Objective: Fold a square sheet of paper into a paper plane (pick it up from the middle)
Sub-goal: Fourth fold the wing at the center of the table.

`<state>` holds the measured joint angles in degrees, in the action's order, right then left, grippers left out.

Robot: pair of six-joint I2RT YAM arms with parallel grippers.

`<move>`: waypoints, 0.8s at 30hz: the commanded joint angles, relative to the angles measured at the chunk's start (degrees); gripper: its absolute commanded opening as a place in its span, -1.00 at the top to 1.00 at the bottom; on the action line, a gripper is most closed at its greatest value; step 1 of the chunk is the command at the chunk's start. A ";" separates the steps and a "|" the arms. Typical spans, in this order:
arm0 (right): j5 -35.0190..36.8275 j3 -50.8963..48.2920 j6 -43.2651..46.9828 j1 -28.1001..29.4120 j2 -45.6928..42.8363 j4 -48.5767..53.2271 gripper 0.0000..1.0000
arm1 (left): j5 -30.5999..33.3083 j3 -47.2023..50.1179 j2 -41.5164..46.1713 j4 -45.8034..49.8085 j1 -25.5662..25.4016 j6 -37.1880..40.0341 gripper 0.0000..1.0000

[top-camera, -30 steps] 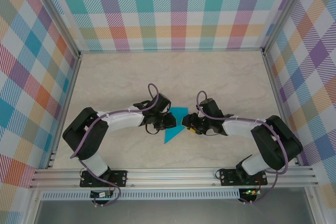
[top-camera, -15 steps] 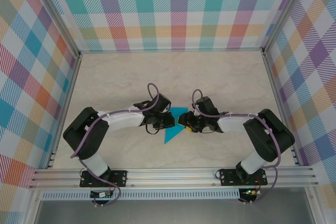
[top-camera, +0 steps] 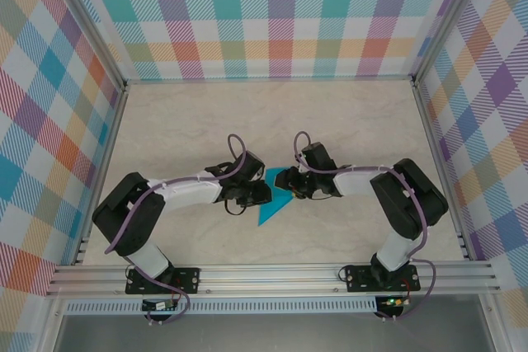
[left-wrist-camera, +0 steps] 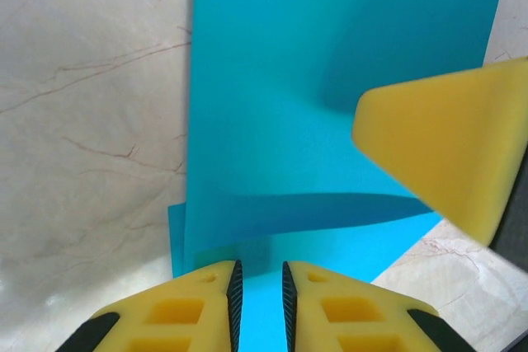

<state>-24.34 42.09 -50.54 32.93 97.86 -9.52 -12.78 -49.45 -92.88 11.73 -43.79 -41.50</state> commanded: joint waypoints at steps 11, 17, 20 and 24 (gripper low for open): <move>-6.57 3.50 6.72 -1.96 1.81 3.46 0.13 | 1.83 3.32 6.32 -0.81 -0.75 -0.78 0.49; -7.30 4.14 7.37 -1.98 3.13 3.73 0.18 | 2.91 4.66 8.92 -0.83 -1.39 -1.03 0.45; -7.86 4.03 7.23 -2.01 3.30 3.19 0.26 | 3.69 4.95 10.28 -0.52 -1.87 -1.20 0.44; -6.37 3.25 6.50 -1.99 2.56 3.27 0.42 | 5.16 5.02 11.86 0.48 -2.28 -1.52 0.43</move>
<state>-30.30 44.71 -44.51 31.07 100.36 -6.35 -9.47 -45.34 -83.11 11.79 -45.36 -42.48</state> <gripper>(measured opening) 0.297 0.282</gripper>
